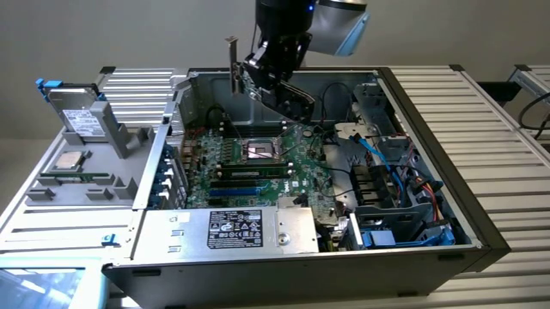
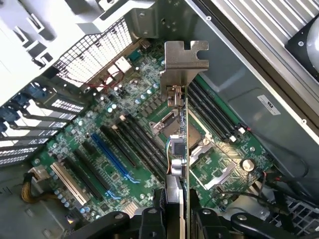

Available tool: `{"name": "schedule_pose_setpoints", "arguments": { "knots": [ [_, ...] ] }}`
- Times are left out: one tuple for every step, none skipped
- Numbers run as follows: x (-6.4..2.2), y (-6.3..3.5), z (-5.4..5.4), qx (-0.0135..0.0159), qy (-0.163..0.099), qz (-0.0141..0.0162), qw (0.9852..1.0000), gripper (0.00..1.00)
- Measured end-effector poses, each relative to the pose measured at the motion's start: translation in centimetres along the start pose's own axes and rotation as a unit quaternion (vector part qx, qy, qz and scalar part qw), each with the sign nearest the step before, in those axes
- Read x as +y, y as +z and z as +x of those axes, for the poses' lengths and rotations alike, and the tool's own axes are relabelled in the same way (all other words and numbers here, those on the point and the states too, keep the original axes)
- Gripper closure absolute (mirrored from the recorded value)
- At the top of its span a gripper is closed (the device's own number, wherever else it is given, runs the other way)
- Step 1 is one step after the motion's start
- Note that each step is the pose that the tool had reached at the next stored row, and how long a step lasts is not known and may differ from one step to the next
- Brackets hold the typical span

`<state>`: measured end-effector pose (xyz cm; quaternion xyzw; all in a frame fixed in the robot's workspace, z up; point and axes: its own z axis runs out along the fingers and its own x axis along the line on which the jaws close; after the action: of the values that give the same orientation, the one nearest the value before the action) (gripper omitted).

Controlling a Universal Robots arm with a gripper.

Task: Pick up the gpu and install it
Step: 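Insert the gpu into the slot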

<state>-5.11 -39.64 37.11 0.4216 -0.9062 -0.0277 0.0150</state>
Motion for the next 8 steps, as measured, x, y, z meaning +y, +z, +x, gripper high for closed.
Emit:
{"name": "schedule_pose_setpoints", "arguments": {
  "knots": [
    [0.00, 0.03, 0.00, 0.0006, -0.009, 0.0000, 1.0000, 0.71],
    [0.00, 0.06, 0.00, 0.0012, -0.018, 0.0001, 0.9998, 0.71],
    [-0.01, 0.08, 0.00, 0.0017, -0.027, 0.0001, 0.9996, 0.71],
    [-0.01, 0.10, 0.00, 0.0023, -0.036, 0.0001, 0.9993, 0.71],
    [-0.01, 0.13, 0.00, 0.0028, -0.045, 0.0002, 0.9990, 0.71],
    [-0.01, 0.15, 0.00, 0.0034, -0.054, 0.0002, 0.9985, 0.71],
    [-0.01, 0.18, 0.00, 0.0040, -0.063, 0.0002, 0.9980, 0.71],
    [-0.01, 0.21, 0.00, 0.0045, -0.072, 0.0003, 0.9974, 0.71]
  ]
}}
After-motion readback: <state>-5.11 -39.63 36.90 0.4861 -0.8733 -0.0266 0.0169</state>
